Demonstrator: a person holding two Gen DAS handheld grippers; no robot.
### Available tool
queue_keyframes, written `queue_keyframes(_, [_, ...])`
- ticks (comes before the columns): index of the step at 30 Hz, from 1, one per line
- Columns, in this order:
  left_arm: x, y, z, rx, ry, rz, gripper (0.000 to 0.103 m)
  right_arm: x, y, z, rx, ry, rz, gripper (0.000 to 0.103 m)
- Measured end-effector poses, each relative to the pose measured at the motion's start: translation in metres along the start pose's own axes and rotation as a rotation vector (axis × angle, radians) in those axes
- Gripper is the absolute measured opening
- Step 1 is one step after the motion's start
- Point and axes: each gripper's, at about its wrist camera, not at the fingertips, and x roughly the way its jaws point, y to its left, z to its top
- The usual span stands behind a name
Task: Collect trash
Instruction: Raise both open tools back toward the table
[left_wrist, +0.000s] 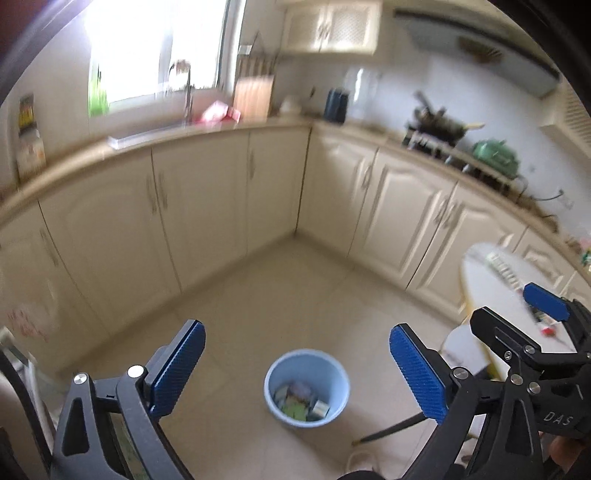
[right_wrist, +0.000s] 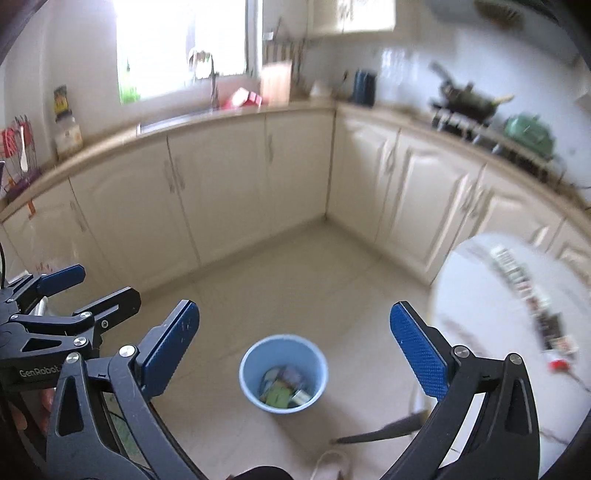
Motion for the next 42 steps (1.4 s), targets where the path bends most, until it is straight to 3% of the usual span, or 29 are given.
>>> queue_keyframes(5, [-0.088, -0.055, -0.027, 0.074, -0.175, -0.022, 0.102, -0.094, -0.012, 0.006, 0.03, -0.148, -0.075, 0.103])
queue_keyframes(12, [-0.171, -0.1, -0.092, 0.139, -0.334, -0.055, 0.102, -0.201, -0.026, -0.004, 0.061, -0.299, -0.191, 0.103])
queue_keyframes(19, [-0.237, -0.102, -0.192, 0.165, -0.482, -0.033, 0.102, -0.277, -0.028, -0.015, 0.076, -0.412, -0.273, 0.103])
queue_keyframes(29, [-0.278, -0.111, -0.306, 0.122, -0.656, -0.023, 0.102, -0.335, -0.018, -0.027, 0.074, -0.518, -0.311, 0.103])
queue_keyframes(37, [-0.267, -0.116, -0.339, 0.13, -0.661, -0.031, 0.102, -0.345, -0.018, -0.032, 0.068, -0.53, -0.34, 0.103])
queue_keyframes(42, [-0.265, -0.12, -0.329, 0.136, -0.662, -0.031, 0.102, -0.345, -0.024, -0.036, 0.079, -0.524, -0.344, 0.103])
